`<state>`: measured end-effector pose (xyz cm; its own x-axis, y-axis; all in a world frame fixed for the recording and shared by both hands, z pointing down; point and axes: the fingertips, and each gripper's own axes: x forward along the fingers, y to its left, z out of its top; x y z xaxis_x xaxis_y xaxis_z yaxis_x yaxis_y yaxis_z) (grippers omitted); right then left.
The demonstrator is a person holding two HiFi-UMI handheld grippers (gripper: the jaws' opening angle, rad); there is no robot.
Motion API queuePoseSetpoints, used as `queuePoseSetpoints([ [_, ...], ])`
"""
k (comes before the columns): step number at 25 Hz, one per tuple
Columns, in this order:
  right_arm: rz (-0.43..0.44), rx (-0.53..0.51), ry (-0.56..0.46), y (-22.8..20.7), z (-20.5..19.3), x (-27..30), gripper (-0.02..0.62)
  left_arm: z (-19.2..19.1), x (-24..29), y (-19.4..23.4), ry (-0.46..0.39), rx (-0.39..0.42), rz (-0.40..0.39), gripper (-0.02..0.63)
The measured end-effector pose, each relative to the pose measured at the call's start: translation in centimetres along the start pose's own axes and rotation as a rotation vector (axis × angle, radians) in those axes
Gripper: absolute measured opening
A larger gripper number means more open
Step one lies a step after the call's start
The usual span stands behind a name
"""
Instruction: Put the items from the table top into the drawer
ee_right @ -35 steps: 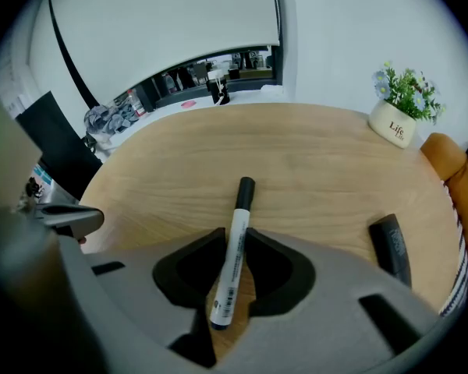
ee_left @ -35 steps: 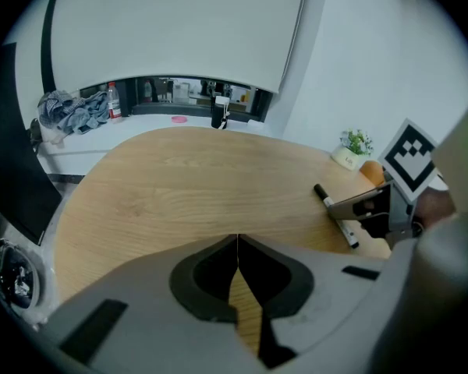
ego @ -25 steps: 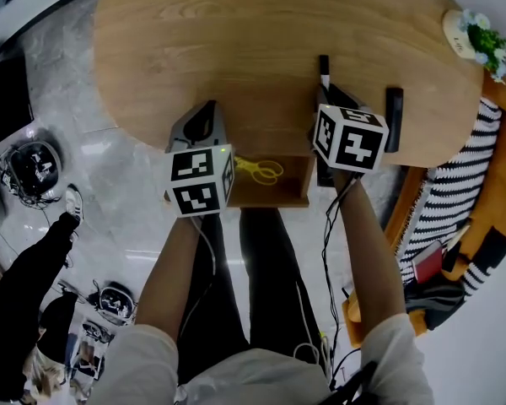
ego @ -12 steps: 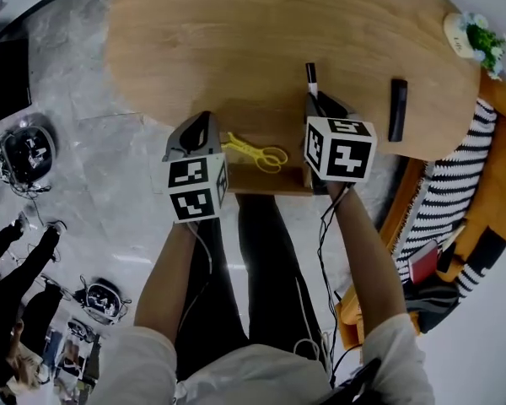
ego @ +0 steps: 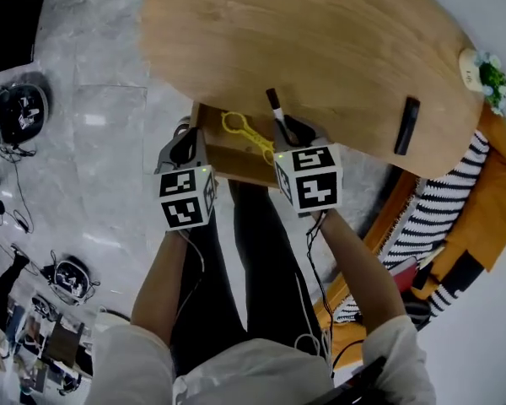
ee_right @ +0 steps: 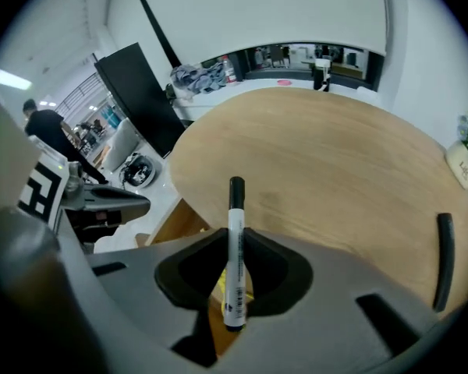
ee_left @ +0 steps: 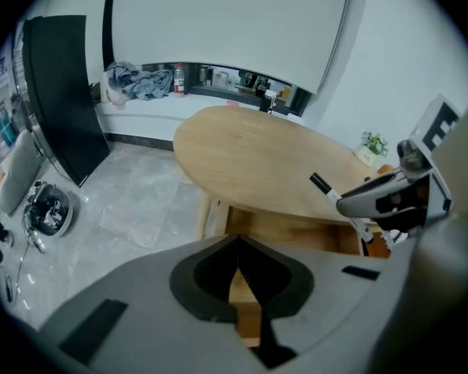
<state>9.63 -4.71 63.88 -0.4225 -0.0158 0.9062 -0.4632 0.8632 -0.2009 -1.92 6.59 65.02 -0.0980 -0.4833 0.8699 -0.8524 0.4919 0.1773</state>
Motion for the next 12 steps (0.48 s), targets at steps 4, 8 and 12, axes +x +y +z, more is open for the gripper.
queuePoseSetpoints([
  [4,0.083,-0.111,0.048,4.3,-1.1,1.0,0.057,-1.8,-0.6,1.5,0.009,-0.058,0.023,0.009],
  [8,0.148,-0.189,0.077,7.3,-1.8,1.5,0.058,-2.9,-1.0,2.5,0.012,-0.11,0.04,0.009],
  [12,0.253,-0.238,0.093,9.8,-2.3,1.9,0.069,-3.6,-1.2,3.5,0.017,-0.144,0.048,0.009],
])
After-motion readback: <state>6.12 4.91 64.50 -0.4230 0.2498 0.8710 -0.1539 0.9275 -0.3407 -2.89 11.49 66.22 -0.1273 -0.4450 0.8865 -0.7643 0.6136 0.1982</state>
